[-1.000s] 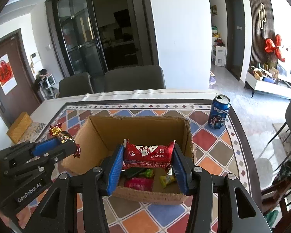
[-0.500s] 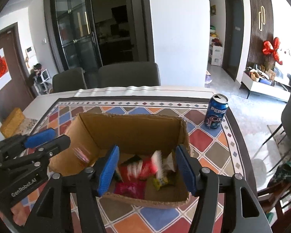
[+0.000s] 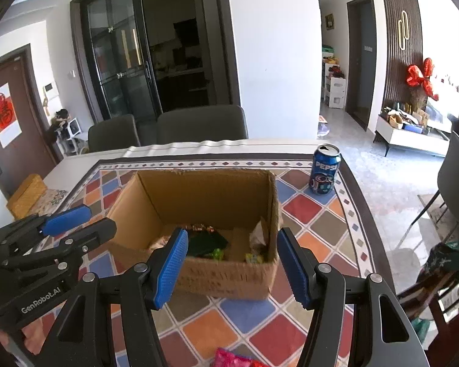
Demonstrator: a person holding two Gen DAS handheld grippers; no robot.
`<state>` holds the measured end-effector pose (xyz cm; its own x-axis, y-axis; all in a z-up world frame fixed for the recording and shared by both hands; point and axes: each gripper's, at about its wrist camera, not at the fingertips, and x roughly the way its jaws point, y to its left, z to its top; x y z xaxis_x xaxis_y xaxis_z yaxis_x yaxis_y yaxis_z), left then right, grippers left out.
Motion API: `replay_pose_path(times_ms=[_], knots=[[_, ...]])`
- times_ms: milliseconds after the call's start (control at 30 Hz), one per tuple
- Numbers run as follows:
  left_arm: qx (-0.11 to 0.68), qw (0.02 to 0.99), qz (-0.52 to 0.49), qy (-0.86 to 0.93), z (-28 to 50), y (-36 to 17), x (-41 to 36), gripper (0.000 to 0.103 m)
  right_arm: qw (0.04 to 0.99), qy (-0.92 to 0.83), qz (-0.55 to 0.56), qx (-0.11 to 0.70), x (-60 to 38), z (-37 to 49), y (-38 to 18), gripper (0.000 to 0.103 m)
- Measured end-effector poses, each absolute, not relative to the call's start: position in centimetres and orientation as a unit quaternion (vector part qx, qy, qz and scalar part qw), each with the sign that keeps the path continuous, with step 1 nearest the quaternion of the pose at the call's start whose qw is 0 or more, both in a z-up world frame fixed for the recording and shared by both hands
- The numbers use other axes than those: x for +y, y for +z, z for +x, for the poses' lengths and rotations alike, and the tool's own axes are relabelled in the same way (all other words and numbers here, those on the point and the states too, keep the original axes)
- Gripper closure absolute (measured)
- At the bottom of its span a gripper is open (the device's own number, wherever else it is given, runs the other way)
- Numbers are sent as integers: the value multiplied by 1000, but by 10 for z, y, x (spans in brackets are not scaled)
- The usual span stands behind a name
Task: Organize snacks
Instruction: 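Move both open tools back toward the remaining snacks on the table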
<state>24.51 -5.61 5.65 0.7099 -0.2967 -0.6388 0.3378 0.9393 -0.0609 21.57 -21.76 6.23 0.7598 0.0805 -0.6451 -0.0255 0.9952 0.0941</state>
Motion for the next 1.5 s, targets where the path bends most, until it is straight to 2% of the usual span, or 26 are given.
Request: replay_pose_path(times_ms=[400, 767, 1500], knots=[[341, 915, 39, -213, 201, 55, -90, 53, 937, 11, 56, 343, -247, 162, 59, 42], [371, 895, 46, -244, 178, 32, -117, 52, 933, -11, 76, 352, -273, 130, 45, 41], [447, 849, 75, -273, 154, -45, -145, 51, 894, -21, 85, 439, -288, 86, -35, 42]])
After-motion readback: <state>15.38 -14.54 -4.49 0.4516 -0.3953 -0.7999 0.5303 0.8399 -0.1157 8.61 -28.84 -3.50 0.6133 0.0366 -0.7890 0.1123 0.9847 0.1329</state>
